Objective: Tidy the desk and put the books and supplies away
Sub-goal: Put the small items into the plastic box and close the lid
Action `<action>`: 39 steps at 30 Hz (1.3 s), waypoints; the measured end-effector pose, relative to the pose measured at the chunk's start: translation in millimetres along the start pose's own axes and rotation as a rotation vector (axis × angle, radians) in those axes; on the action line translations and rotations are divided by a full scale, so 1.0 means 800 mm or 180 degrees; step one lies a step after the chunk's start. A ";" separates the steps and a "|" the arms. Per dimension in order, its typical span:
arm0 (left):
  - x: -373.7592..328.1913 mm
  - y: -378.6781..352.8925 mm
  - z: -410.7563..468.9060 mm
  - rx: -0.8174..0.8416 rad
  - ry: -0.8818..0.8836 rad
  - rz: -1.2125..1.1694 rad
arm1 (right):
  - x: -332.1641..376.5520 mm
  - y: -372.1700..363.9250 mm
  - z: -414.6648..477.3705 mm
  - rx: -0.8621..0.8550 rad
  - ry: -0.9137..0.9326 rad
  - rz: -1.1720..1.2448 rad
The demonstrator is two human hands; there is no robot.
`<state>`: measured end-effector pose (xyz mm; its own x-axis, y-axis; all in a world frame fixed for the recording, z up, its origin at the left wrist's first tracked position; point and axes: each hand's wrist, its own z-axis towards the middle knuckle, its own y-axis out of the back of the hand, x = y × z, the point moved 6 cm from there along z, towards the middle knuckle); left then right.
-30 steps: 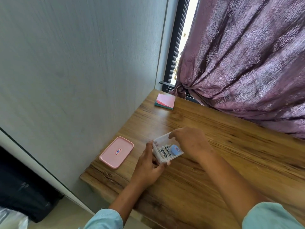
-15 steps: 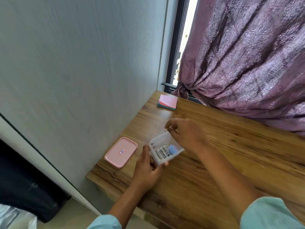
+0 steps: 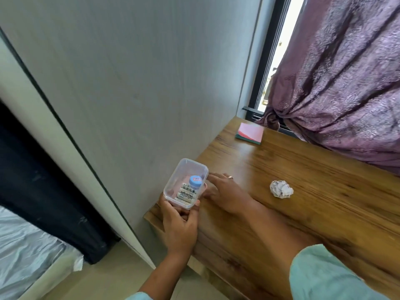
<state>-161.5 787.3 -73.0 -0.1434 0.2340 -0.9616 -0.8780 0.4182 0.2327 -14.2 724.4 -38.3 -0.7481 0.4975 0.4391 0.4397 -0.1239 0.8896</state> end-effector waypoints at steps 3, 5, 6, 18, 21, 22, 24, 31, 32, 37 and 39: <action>0.003 0.001 0.002 -0.0134 0.0083 -0.0128 | -0.012 -0.022 0.001 0.0132 -0.0012 -0.0574; 0.006 -0.001 0.003 -0.0141 0.0107 -0.0146 | -0.013 -0.023 -0.007 -0.0077 0.0101 -0.0862; 0.006 -0.002 0.003 -0.0126 0.0118 -0.0152 | -0.011 -0.019 -0.012 -0.0224 0.0156 -0.0970; 0.003 -0.014 0.012 0.0191 0.0143 0.0142 | -0.038 0.008 -0.031 -0.0093 -0.0266 -0.0485; -0.003 -0.013 0.012 0.0225 0.0111 0.0140 | -0.037 0.011 -0.032 -0.0124 -0.0319 -0.0701; -0.004 -0.013 0.012 0.0241 0.0108 0.0119 | -0.038 0.013 -0.033 -0.0150 -0.0411 -0.0753; -0.006 -0.013 0.011 0.0293 0.0111 0.0118 | -0.038 0.015 -0.039 -0.0219 -0.0642 -0.0760; 0.001 -0.010 0.018 0.0661 0.0166 0.0101 | -0.046 0.040 -0.068 -0.0609 -0.1318 -0.0751; 0.003 -0.010 0.020 0.0751 0.0204 0.0049 | -0.049 0.052 -0.072 -0.0745 -0.1436 -0.0571; 0.008 -0.018 0.032 0.1557 0.0531 -0.0513 | -0.054 0.116 -0.086 -0.1012 -0.1253 0.1475; 0.005 -0.025 0.036 0.1959 0.0682 -0.0579 | -0.038 0.127 -0.083 -0.0917 -0.0697 0.1260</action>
<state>-131.7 805.1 -77.5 -0.1609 -0.0401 -0.9862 -0.4859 0.8729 0.0438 20.0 639.4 47.5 -0.4180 0.5287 0.7388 0.4898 -0.5538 0.6734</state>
